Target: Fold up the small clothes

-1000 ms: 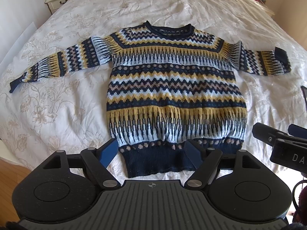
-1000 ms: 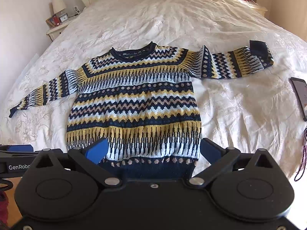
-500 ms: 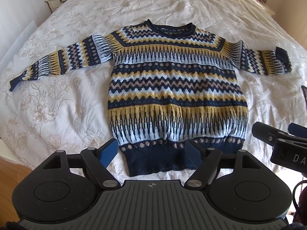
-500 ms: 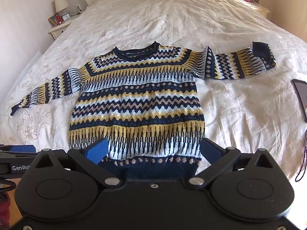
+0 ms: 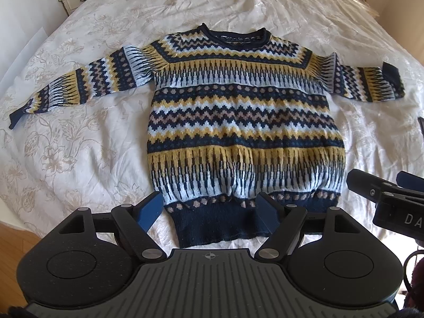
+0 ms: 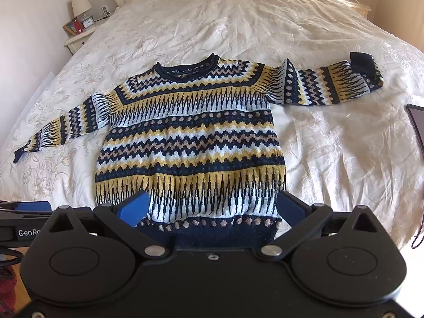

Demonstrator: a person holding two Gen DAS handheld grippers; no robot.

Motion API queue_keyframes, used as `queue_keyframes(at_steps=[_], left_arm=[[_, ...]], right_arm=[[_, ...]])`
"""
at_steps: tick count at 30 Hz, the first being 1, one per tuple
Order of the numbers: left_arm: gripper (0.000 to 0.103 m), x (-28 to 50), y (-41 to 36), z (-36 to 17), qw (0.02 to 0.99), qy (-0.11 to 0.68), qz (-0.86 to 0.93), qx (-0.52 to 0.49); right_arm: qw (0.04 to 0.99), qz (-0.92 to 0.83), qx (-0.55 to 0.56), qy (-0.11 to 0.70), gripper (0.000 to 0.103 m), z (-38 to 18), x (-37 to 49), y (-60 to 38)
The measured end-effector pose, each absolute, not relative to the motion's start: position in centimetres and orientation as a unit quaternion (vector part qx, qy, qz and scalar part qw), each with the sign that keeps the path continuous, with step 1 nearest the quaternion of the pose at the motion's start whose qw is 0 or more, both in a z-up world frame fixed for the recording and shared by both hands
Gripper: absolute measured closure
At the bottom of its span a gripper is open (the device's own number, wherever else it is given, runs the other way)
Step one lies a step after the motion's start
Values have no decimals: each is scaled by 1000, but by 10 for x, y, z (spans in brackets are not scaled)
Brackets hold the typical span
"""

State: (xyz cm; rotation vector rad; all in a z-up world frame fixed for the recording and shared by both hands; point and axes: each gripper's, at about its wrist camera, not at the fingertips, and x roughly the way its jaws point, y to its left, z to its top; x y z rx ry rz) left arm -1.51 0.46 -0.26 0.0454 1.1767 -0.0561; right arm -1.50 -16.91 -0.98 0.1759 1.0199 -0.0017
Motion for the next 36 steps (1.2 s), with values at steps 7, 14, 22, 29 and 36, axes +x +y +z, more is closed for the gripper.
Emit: queue_keyframes(at_steps=[7, 14, 22, 29, 36], left_arm=[[27, 5, 4, -7, 826, 563, -30, 20], [27, 12, 8, -10, 822, 567, -36, 23], [27, 27, 13, -14, 819, 571, -46, 29], [27, 45, 20, -17, 820, 569, -58, 35], [28, 62, 27, -19, 827, 557, -69, 41]], right_arm=[[867, 1, 84, 492, 2, -12, -10, -166], [865, -5, 89, 493, 2, -13, -5, -166], [863, -17, 101, 495, 2, -16, 4, -163], [861, -30, 113, 495, 2, -21, 16, -158], [869, -45, 125, 476, 2, -21, 24, -157]])
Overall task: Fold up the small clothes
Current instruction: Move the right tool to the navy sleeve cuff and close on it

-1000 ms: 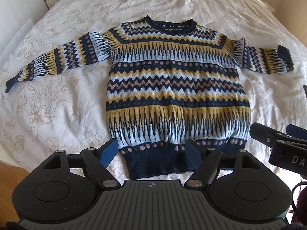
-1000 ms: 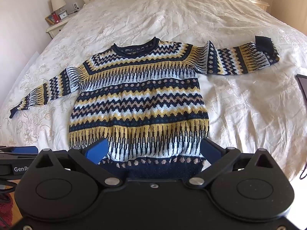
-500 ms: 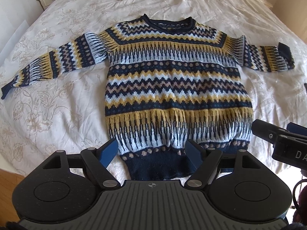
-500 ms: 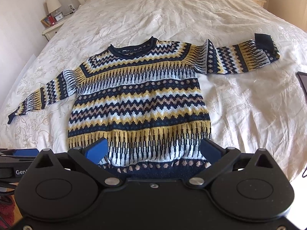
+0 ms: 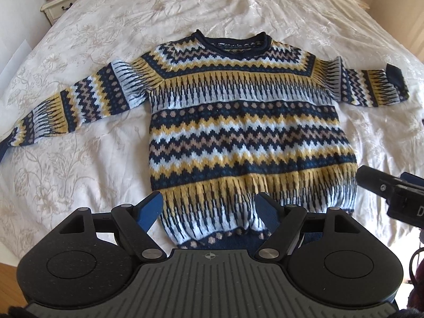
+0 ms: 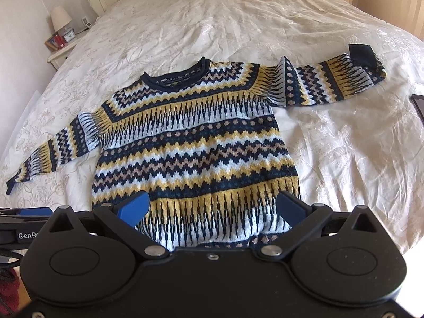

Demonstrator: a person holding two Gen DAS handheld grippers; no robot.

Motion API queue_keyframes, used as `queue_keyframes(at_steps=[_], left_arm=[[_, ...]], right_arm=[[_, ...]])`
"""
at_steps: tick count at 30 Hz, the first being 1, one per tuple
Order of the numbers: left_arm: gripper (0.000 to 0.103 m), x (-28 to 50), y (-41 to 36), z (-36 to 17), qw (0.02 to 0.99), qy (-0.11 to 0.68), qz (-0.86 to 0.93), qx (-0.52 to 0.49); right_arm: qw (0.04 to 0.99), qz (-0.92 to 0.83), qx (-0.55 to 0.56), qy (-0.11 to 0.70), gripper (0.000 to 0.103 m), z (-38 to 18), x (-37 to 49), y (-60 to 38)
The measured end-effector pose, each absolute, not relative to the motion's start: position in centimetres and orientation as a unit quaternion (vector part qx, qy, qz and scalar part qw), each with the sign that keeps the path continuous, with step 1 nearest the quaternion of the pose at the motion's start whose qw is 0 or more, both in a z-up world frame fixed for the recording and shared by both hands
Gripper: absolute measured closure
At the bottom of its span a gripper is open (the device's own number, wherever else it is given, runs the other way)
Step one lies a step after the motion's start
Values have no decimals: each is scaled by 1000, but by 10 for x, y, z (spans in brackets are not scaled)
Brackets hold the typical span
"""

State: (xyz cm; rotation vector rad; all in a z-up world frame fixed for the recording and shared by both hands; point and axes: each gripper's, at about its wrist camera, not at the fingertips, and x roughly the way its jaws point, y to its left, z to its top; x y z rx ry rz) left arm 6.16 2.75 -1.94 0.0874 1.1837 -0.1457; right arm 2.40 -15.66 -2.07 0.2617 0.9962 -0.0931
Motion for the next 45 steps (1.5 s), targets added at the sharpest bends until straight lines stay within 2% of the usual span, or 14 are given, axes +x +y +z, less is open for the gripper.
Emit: queue_keyframes(at_steps=[5, 11, 14, 16, 17, 18, 19, 25, 29, 45], left_arm=[[28, 75, 33, -25, 824, 561, -76, 25], [28, 93, 37, -32, 822, 566, -67, 2], [28, 102, 36, -32, 825, 563, -56, -8], [28, 108, 35, -32, 823, 566, -45, -19], [28, 111, 33, -33, 823, 566, -38, -27], [28, 114, 31, -34, 824, 565, -35, -32], [28, 118, 28, -36, 822, 567, -35, -35], [28, 134, 7, -43, 815, 577, -18, -53], [28, 140, -9, -45, 813, 580, -4, -60], [28, 157, -69, -53, 797, 598, 30, -73]], right_arm=[[878, -48, 135, 456, 2, -21, 32, -163], [886, -69, 96, 448, 3, -26, 51, -184], [888, -79, 77, 447, 13, -30, 65, -205], [883, -91, 70, 455, 16, -34, 79, -224], [882, -94, 67, 457, 19, -36, 85, -233], [882, -97, 64, 457, 27, -37, 91, -243], [883, -99, 60, 455, 29, -39, 98, -254], [886, -136, 26, 443, 34, -45, 140, -324], [883, -159, 3, 442, 42, -54, 169, -370], [864, -143, -120, 467, 43, -113, 230, -457]])
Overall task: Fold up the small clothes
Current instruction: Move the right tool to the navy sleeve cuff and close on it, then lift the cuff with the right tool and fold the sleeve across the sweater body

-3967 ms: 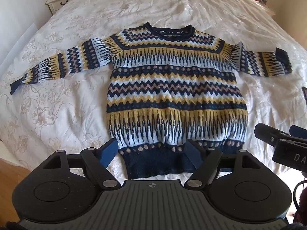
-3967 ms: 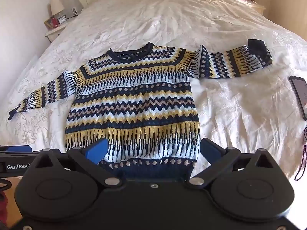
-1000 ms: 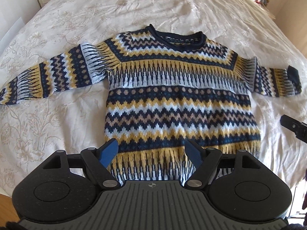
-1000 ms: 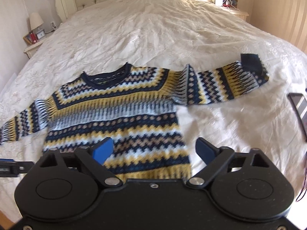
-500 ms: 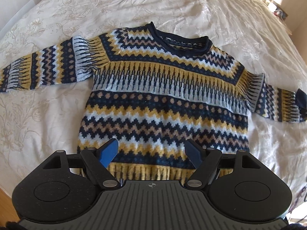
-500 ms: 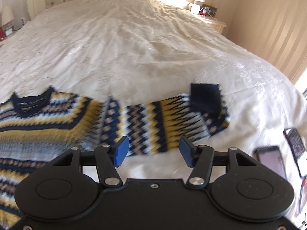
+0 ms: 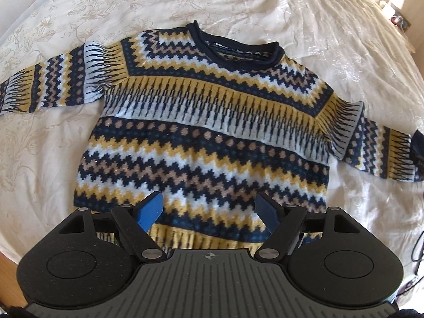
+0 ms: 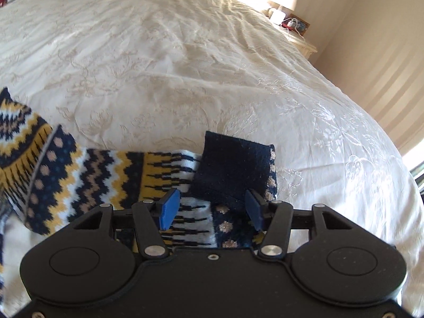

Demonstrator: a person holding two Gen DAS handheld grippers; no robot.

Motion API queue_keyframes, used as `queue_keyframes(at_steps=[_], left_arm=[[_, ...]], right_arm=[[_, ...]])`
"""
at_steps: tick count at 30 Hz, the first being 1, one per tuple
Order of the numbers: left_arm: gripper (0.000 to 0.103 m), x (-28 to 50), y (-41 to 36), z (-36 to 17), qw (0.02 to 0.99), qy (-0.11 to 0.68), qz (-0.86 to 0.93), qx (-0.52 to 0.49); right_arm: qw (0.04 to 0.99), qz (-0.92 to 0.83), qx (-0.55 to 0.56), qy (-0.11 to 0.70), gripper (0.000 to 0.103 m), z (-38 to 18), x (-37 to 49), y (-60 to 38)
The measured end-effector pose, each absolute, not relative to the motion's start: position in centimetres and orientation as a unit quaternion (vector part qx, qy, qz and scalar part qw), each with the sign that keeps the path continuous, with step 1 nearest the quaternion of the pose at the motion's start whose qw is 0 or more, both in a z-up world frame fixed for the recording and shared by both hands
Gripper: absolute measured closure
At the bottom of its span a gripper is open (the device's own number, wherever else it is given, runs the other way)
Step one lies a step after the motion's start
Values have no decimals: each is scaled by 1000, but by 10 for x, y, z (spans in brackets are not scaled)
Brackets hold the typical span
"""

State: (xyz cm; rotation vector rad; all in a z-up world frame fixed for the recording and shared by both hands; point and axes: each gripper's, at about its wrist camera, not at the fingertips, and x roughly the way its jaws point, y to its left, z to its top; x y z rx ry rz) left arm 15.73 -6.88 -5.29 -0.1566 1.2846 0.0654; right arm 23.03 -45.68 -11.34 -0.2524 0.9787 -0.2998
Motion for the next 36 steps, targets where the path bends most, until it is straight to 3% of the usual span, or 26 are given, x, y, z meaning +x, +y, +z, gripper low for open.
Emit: queue_keyframes(at_steps=[10, 11, 14, 16, 26, 36], left_arm=[[28, 154, -83, -54, 794, 603, 39, -68], [28, 153, -84, -53, 794, 603, 38, -66], [28, 150, -82, -51, 797, 599, 35, -62], [28, 150, -80, -51, 799, 598, 33, -59], [28, 165, -48, -53, 816, 576, 5, -45], [28, 183, 24, -54, 830, 556, -15, -41]], right_arm=[[865, -102, -198, 450, 45, -130, 234, -466], [870, -98, -191, 445, 49, -128, 234, -469], [885, -89, -138, 436, 84, -120, 234, -481], [892, -103, -103, 427, 91, -111, 232, -489], [927, -100, 17, 361, 92, -23, 218, -467], [948, 28, 53, 311, 92, 48, 231, -308]])
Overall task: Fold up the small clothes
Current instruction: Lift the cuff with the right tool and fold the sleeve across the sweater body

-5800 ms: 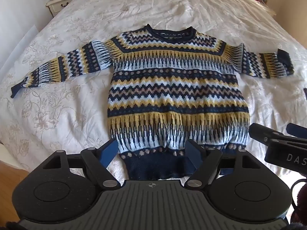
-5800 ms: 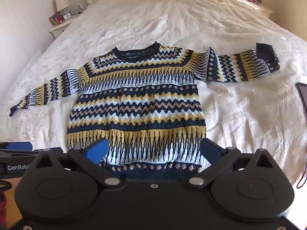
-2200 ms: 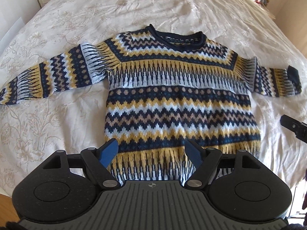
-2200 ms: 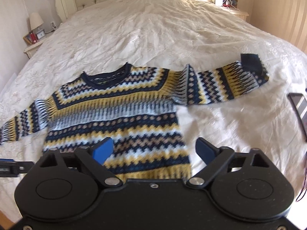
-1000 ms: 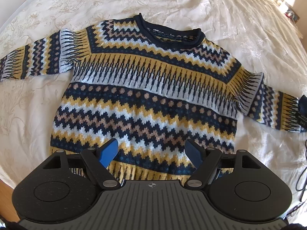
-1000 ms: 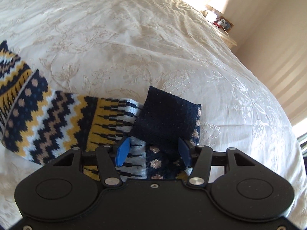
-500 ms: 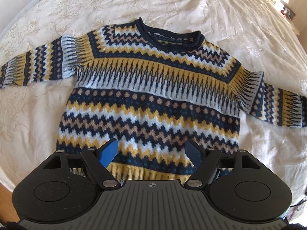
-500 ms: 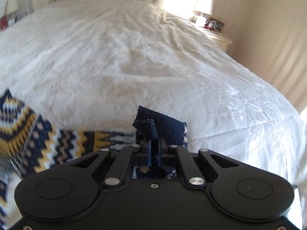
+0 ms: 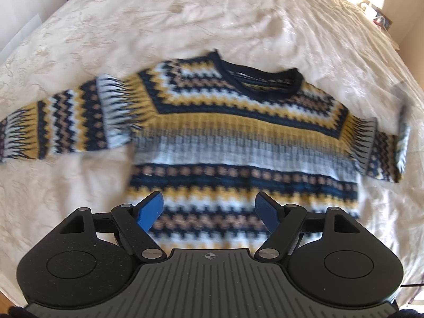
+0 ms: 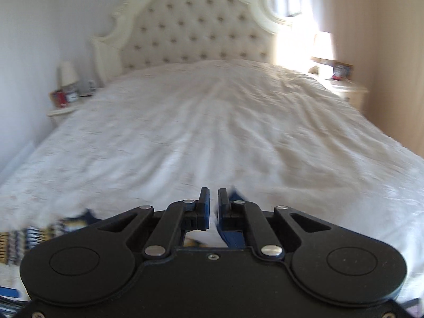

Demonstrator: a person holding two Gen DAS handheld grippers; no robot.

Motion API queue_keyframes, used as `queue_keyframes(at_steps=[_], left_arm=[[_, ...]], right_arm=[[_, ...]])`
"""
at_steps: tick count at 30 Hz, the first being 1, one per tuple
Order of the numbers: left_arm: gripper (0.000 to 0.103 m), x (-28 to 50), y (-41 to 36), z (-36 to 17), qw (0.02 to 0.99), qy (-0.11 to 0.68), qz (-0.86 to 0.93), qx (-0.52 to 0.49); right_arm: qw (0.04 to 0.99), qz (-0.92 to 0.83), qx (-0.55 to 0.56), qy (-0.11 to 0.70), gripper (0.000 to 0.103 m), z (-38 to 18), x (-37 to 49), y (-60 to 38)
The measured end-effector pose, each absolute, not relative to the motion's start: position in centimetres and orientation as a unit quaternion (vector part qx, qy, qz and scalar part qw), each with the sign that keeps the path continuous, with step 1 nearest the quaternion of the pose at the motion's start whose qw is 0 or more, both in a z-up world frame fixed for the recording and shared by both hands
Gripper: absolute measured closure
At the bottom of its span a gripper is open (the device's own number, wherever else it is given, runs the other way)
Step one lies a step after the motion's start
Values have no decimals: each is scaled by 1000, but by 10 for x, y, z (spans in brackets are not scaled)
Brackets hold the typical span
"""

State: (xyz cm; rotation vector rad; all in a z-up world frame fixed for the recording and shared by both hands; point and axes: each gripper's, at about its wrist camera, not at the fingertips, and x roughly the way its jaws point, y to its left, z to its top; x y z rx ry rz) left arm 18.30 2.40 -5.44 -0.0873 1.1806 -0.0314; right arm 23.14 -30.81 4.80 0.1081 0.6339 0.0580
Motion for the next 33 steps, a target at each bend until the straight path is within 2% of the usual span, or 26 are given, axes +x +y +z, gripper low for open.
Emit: queue_keyframes(at_steps=[9, 11, 12, 13, 15, 20, 24, 28, 31, 32, 33], left_arm=[[28, 185, 99, -61, 828, 559, 10, -35], [28, 186, 107, -61, 832, 554, 14, -33], [28, 187, 110, -61, 834, 550, 14, -32], [28, 188, 111, -61, 838, 544, 12, -30], [28, 190, 109, -59, 850, 526, -5, -27], [27, 207, 79, -56, 860, 508, -52, -18], [27, 226, 38, -57, 859, 504, -90, -15], [27, 248, -11, -66, 852, 504, -141, -9], [31, 263, -47, -73, 847, 501, -176, -9], [36, 266, -59, -74, 848, 497, -183, -8], [37, 270, -71, -77, 850, 493, -187, -4]], right_arm=[[918, 167, 80, 352, 91, 2, 249, -148], [911, 171, 75, 366, 88, -10, 245, -132], [908, 170, 75, 375, 83, -17, 242, -128], [905, 165, 74, 384, 80, -24, 239, -128], [901, 151, 67, 400, 59, -36, 233, -131], [899, 102, 44, 424, 39, -59, 210, -155], [890, 61, 45, 450, 31, -82, 201, -186], [879, 35, 59, 472, 31, -100, 194, -221], [874, 18, 81, 479, 31, -109, 191, -248], [873, 14, 88, 479, 31, -111, 190, -257], [872, 10, 96, 480, 31, -113, 191, -266]])
